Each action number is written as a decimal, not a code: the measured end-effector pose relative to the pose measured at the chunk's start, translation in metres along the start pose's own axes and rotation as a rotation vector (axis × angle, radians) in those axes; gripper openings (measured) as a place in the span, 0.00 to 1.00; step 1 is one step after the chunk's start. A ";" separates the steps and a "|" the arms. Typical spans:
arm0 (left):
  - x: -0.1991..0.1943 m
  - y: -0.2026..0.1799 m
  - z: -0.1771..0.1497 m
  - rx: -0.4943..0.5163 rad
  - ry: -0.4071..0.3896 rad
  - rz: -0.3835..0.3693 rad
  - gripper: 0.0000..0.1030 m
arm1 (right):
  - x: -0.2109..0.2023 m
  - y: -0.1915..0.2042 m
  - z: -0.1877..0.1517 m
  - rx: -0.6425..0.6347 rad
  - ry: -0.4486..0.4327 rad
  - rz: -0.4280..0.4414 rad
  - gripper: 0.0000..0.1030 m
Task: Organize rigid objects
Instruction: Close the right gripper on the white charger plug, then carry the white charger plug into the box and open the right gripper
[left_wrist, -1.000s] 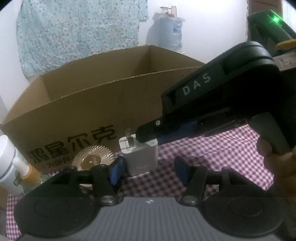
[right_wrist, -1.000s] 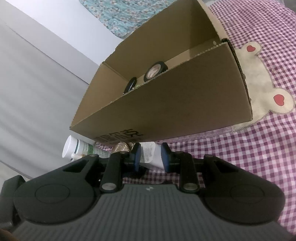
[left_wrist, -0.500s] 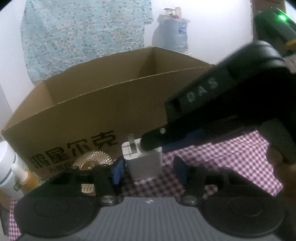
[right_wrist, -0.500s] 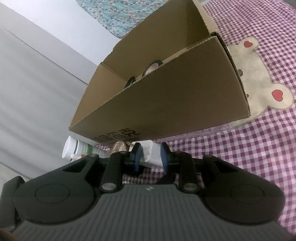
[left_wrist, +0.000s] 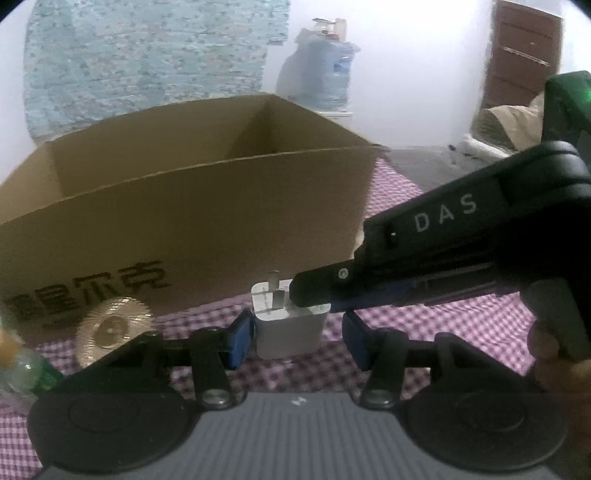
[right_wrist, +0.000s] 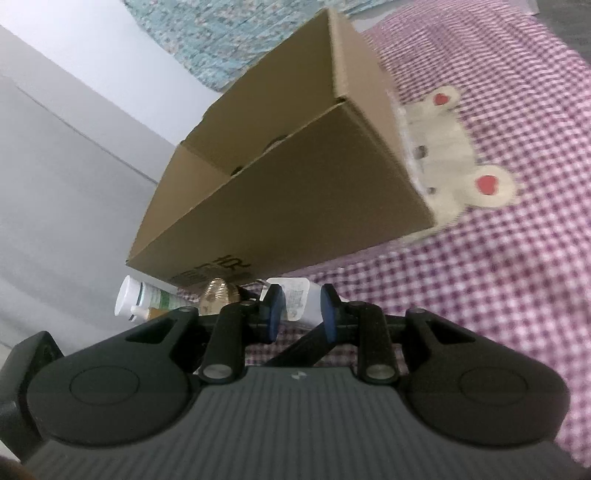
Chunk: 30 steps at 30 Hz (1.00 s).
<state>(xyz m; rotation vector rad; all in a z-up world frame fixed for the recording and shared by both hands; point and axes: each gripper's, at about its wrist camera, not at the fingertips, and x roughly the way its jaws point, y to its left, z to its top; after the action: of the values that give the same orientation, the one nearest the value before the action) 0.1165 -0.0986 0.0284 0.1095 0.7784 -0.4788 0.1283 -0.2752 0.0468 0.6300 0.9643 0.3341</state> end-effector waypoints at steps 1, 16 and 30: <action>0.000 -0.001 -0.001 0.006 -0.001 -0.008 0.53 | -0.003 -0.002 -0.002 0.008 -0.004 -0.002 0.22; 0.019 -0.007 0.006 0.076 0.043 0.033 0.53 | -0.003 -0.021 -0.008 0.075 -0.024 0.037 0.23; 0.005 -0.007 0.012 0.061 0.020 0.037 0.45 | -0.010 -0.010 -0.009 0.049 -0.043 0.047 0.24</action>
<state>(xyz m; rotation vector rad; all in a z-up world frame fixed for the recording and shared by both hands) 0.1239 -0.1096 0.0340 0.1856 0.7805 -0.4668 0.1148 -0.2851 0.0433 0.7029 0.9197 0.3375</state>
